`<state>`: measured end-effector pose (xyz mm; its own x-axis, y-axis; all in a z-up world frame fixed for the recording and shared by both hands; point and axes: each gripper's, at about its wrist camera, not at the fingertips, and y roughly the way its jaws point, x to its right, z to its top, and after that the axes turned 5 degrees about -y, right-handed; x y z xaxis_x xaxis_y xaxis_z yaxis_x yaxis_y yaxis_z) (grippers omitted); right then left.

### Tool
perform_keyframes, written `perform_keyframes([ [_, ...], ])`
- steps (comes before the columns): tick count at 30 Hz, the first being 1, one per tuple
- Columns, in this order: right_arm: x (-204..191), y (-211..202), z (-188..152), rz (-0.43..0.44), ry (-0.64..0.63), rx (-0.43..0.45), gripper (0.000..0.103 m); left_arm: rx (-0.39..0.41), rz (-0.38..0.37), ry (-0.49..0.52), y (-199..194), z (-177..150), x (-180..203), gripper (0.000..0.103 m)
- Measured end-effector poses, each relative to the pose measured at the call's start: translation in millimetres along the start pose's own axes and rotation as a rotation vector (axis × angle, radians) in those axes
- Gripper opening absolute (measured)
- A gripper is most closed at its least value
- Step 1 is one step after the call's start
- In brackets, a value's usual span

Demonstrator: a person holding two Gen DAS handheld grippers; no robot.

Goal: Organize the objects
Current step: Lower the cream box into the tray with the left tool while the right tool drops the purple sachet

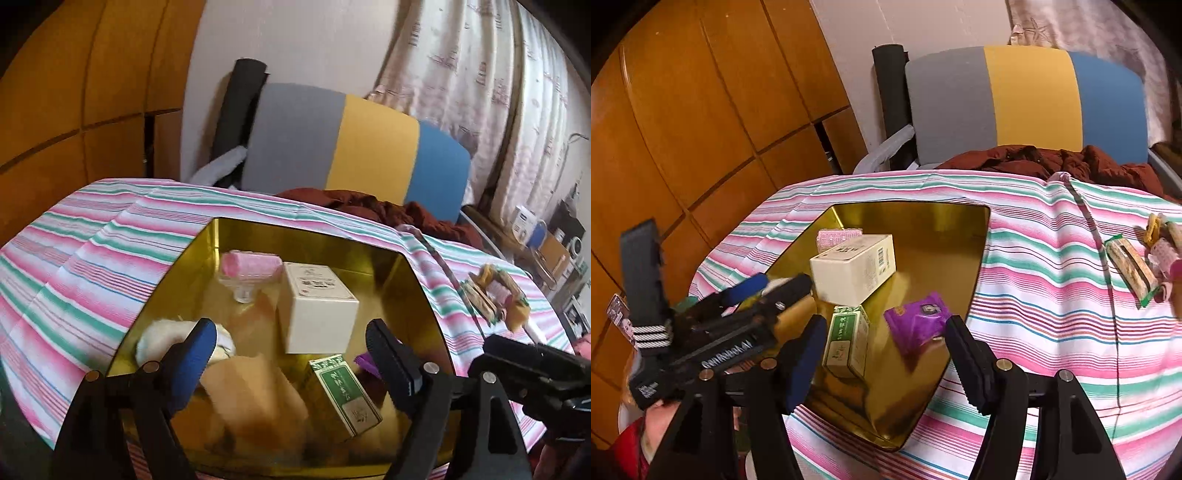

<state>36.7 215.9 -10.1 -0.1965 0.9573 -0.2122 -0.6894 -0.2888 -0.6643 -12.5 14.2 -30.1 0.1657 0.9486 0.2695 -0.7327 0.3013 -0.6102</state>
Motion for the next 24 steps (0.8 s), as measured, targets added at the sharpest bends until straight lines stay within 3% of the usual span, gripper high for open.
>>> perform_keyframes([
  [9,10,-8,2,-0.07,0.009,0.005,0.07,-0.022,-0.047,-0.062,-2,2,2,0.085],
  [20,31,-22,1,-0.19,0.009,0.002,0.071,-0.06,-0.128,0.001,-6,-11,38,0.085],
  [24,43,-29,1,-0.227,0.012,0.004,0.075,-0.065,-0.153,0.02,-11,-16,50,0.085],
])
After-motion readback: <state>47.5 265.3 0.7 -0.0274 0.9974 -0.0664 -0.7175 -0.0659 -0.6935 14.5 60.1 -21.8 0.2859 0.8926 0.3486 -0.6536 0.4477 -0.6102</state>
